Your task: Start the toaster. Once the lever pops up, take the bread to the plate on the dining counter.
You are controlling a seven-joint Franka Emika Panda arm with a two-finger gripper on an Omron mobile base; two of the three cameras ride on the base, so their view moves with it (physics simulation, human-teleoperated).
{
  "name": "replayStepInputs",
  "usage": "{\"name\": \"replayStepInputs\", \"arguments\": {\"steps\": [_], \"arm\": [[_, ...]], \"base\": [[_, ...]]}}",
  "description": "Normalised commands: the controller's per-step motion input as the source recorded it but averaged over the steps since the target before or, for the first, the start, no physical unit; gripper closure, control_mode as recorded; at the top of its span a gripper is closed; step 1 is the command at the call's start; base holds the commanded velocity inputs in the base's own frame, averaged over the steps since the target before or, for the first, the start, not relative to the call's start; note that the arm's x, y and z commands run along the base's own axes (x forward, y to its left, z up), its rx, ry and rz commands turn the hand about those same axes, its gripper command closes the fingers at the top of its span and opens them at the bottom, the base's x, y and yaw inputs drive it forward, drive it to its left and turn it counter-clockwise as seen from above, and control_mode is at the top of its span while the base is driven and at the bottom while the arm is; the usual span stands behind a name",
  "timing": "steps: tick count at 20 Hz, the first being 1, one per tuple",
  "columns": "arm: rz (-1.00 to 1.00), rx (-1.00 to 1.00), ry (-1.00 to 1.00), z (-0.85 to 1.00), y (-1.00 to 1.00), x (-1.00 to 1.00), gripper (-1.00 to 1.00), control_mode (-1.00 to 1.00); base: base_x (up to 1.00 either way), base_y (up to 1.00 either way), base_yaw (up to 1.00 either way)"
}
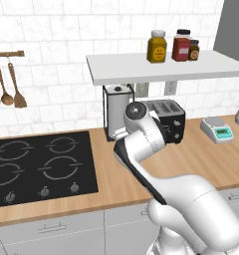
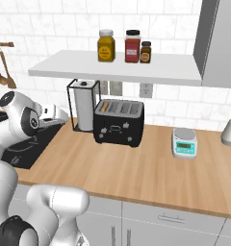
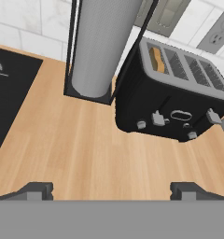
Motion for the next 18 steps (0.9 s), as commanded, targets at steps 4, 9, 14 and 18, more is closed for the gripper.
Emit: {"name": "replayStepInputs", "arguments": {"steps": [4,9,14,18], "arm": [[0.00,0.00,0.00,0.00,0.00,0.00,-1.00,-1.00],[0.00,0.00,0.00,0.00,0.00,0.00,-1.00,-1.00],[0.00,0.00,0.00,0.00,0.00,0.00,-1.00,-1.00],[0.00,0.00,0.00,0.00,0.00,0.00,-1.00,-1.00]], "base": [[0.00,0.00,0.00],[0.00,0.00,0.00],[0.00,0.00,0.00],[0.00,0.00,0.00]]}}
